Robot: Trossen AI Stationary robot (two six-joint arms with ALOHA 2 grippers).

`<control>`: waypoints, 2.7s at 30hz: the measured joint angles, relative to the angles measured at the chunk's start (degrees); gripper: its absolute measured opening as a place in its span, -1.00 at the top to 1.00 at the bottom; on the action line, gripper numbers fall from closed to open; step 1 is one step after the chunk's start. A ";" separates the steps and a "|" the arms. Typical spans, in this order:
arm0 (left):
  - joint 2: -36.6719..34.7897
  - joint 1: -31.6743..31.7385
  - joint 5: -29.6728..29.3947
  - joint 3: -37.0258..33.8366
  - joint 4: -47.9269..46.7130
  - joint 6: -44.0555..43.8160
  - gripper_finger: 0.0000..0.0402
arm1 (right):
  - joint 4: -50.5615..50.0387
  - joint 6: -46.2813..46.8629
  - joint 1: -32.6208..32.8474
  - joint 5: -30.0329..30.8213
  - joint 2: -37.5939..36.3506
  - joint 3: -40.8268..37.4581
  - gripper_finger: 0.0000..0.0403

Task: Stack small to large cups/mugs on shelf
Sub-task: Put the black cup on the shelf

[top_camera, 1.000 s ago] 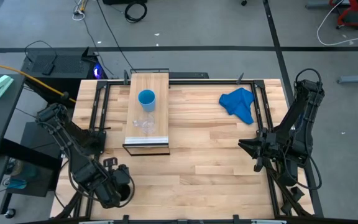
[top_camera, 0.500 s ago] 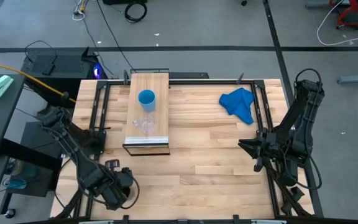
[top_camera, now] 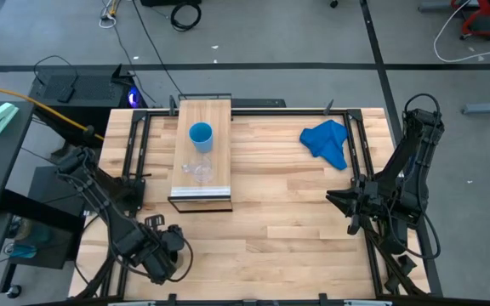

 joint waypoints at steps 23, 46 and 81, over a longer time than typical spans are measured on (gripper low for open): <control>-1.18 1.50 0.59 0.02 -1.51 2.07 0.57 | 0.01 0.00 0.01 0.00 0.00 0.00 0.63; 3.04 2.83 1.25 0.02 1.16 6.72 0.65 | -0.01 0.00 0.00 0.00 -0.02 0.00 0.63; 6.69 2.83 1.33 0.82 0.96 4.55 0.90 | -0.01 0.00 0.01 0.00 0.00 0.00 0.63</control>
